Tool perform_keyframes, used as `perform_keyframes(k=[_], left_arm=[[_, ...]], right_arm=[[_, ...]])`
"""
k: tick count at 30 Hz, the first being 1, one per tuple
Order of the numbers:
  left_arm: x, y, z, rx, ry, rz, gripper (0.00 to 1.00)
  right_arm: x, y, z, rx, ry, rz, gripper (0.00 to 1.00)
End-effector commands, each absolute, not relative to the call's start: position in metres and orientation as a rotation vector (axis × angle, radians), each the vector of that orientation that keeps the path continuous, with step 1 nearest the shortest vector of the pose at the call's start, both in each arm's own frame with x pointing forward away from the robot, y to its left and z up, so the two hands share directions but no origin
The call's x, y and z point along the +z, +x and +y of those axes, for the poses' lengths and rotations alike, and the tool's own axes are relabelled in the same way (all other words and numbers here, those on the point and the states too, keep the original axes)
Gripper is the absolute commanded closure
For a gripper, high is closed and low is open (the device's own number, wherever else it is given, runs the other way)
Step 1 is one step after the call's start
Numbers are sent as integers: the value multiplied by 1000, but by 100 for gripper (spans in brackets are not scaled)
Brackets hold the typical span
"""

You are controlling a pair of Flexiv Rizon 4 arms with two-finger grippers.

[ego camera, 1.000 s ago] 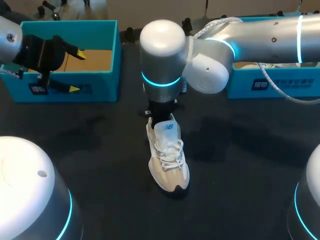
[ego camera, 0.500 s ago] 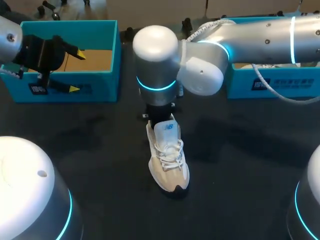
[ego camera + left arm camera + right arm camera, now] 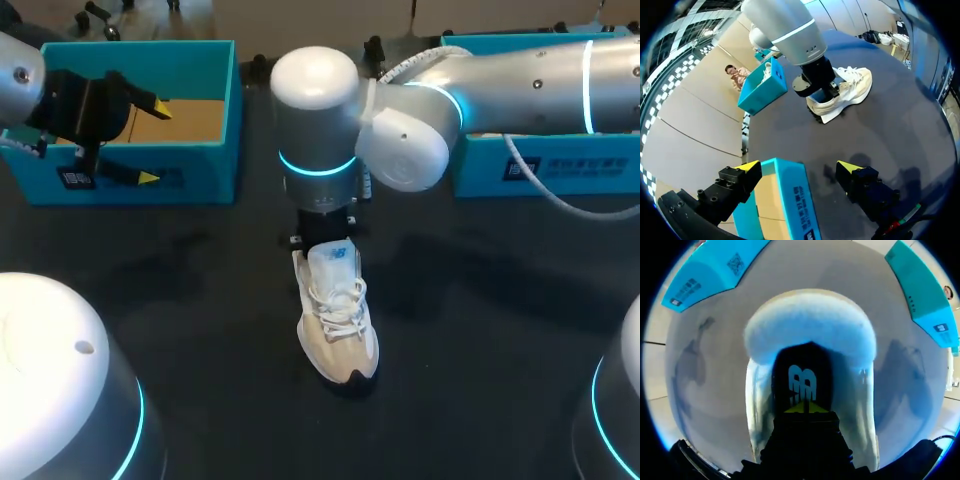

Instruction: Take the shoe out of the shoebox, open the shoe tongue, remove and reinsert the insole, then place the shoe into the shoebox

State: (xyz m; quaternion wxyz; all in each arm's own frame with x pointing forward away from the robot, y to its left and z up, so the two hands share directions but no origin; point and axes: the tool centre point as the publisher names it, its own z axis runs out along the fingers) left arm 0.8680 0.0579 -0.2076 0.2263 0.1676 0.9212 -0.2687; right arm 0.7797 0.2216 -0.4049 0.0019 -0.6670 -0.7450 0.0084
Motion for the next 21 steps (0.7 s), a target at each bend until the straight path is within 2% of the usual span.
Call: perform_keyframes(k=[1, 10, 21], left_arm=[[-207, 867, 58, -736, 461, 2540, 0], [-207, 867, 58, -736, 461, 2540, 0], [-207, 867, 58, -736, 461, 2540, 0]], right_arm=[[-413, 783, 220, 64, -2072, -2329, 100], [-373, 777, 220, 178, -2031, -2327, 100], [-356, 764, 217, 347, -1989, -2243, 100]])
